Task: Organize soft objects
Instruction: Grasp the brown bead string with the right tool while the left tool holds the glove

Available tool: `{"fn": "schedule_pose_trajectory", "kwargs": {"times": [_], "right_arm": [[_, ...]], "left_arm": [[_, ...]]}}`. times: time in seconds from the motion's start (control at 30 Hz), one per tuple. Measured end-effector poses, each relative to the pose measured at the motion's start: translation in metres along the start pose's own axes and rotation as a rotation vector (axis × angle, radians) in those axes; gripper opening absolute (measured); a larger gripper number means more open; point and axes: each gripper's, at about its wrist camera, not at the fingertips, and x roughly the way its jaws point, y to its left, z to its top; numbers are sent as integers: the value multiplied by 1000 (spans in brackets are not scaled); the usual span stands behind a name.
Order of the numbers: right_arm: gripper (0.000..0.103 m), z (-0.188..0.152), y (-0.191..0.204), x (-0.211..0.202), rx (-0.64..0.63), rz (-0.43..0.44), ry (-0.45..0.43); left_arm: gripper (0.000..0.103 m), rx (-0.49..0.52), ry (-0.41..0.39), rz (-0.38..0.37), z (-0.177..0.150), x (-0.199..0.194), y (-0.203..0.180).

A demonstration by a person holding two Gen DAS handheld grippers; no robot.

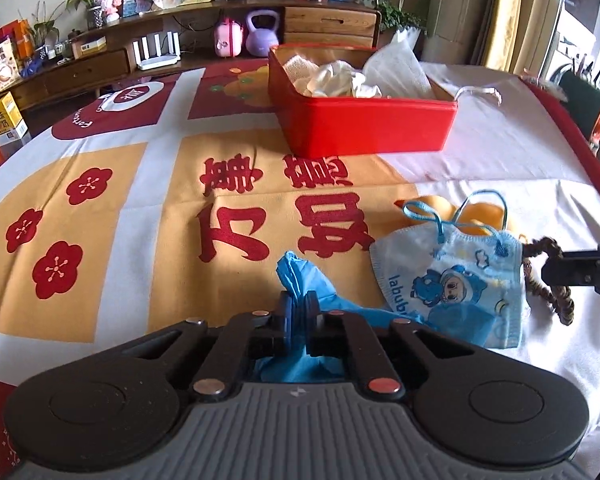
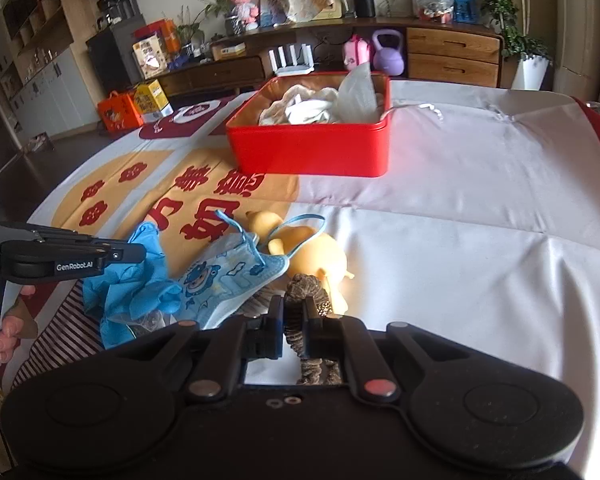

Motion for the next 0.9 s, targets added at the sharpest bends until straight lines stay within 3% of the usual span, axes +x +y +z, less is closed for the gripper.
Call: {"fn": "schedule_pose_trajectory", "kwargs": {"times": [0.37,0.9], "right_arm": [[8,5,1,-47,17,17,-85],[8,36,12,-79,15,34,-143]], "left_arm": [[5,-74,-70,-69,17,-50,8],[5,-63,-140,-131,54,-108,-1]]}}
